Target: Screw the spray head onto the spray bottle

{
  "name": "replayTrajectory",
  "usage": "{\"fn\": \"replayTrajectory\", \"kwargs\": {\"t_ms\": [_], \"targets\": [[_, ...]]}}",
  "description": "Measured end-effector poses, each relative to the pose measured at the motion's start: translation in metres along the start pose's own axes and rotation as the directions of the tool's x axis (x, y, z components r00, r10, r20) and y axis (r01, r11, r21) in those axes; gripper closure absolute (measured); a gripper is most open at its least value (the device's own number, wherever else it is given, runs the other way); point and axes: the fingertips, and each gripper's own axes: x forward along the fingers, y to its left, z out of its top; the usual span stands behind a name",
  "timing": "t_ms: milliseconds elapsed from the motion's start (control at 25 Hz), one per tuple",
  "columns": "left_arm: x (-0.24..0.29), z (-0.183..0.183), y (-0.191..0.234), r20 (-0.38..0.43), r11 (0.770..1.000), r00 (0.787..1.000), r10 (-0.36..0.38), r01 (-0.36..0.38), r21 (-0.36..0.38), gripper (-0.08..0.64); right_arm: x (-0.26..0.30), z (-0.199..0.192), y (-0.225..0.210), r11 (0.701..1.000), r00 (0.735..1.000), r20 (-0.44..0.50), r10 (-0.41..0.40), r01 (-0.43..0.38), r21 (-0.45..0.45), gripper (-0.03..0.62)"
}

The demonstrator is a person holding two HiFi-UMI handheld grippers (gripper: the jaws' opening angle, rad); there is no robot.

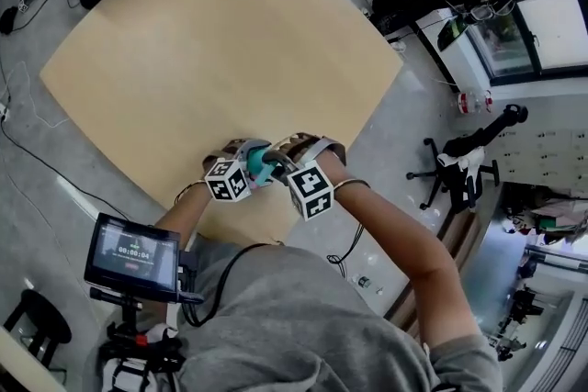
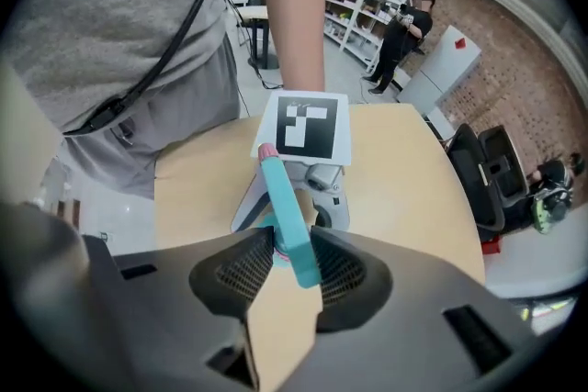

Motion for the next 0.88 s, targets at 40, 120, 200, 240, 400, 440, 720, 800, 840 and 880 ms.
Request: {"fn": "replayTrajectory", "kwargs": {"t_ms": [40,120,200,240,400,440,720,800,840,880], "targets": [[0.004,0.001,0.001,0.01,1.0,1.0,0.002,-0.002,-0.002,0.148,0.0,0.001,0.0,1.0,1.0,0.022,0.001,-0.001,0.022,0.463],[0.01,0.01,-0.008,0.039,1.0,0.999,0.024,-0.023,-0.018,0.161,-0.009,0.004,0.012,0.998,0.998,0.065,-0.007,0.003,0.067,0.463],[0.011,0.035,-0.037,0.061,0.998,0.996,0.064,-0.062,-0.033,0.164,-0.035,0.013,0.041,0.992,0.992,0.12,-0.029,0.014,0.126,0.463],[0.01,0.051,-0.057,0.068,0.996,0.994,0.086,-0.084,-0.039,0.164,-0.053,0.02,0.061,0.986,0.987,0.157,-0.044,0.017,0.169,0.463],[0.007,0.093,-0.117,0.083,0.991,0.989,0.123,-0.118,-0.056,0.164,-0.096,0.042,0.115,0.918,0.938,0.327,-0.116,-0.025,0.397,0.463],[0.007,0.095,-0.121,0.088,0.991,0.989,0.122,-0.117,-0.058,0.165,-0.098,0.044,0.119,0.895,0.924,0.359,-0.134,-0.043,0.444,0.463],[0.007,0.098,-0.121,0.102,0.991,0.987,0.121,-0.115,-0.069,0.164,-0.095,0.045,0.122,0.956,0.961,0.274,-0.018,-0.064,0.288,0.463],[0.008,0.099,-0.122,0.108,0.99,0.986,0.124,-0.116,-0.078,0.164,-0.094,0.046,0.125,0.98,0.979,0.201,0.045,-0.082,0.18,0.463],[0.008,0.099,-0.121,0.11,0.989,0.986,0.128,-0.12,-0.082,0.164,-0.093,0.045,0.125,0.982,0.983,0.171,0.06,-0.089,0.167,0.463],[0.009,0.099,-0.12,0.111,0.988,0.984,0.137,-0.128,-0.089,0.164,-0.092,0.045,0.124,0.977,0.987,0.151,0.058,-0.087,0.193,0.463]]}}
